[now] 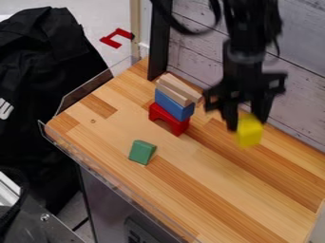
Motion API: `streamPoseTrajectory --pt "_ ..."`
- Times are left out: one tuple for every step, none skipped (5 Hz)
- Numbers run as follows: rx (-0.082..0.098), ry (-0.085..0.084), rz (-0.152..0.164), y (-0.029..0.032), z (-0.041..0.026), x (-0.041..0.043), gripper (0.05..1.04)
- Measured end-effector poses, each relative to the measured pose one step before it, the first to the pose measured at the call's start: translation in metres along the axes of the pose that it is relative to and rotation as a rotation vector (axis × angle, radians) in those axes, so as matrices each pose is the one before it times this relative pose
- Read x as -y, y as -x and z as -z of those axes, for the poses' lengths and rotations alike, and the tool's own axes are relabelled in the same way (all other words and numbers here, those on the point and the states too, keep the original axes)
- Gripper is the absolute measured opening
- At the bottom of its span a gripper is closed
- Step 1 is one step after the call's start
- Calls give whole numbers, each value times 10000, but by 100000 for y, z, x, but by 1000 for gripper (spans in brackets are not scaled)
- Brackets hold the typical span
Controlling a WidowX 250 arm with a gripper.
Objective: Put the yellow cube on top of the white block
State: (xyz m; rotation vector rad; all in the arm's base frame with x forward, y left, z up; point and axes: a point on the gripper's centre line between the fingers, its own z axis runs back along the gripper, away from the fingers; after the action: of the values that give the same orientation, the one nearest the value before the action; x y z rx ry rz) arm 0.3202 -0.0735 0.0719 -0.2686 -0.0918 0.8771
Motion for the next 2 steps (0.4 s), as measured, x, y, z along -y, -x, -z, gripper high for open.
streamPoseTrajectory --pt "52 1216 18 -2142 -4694 801 539" --pt "602 504 -344 -3036 -5294 1407 539"
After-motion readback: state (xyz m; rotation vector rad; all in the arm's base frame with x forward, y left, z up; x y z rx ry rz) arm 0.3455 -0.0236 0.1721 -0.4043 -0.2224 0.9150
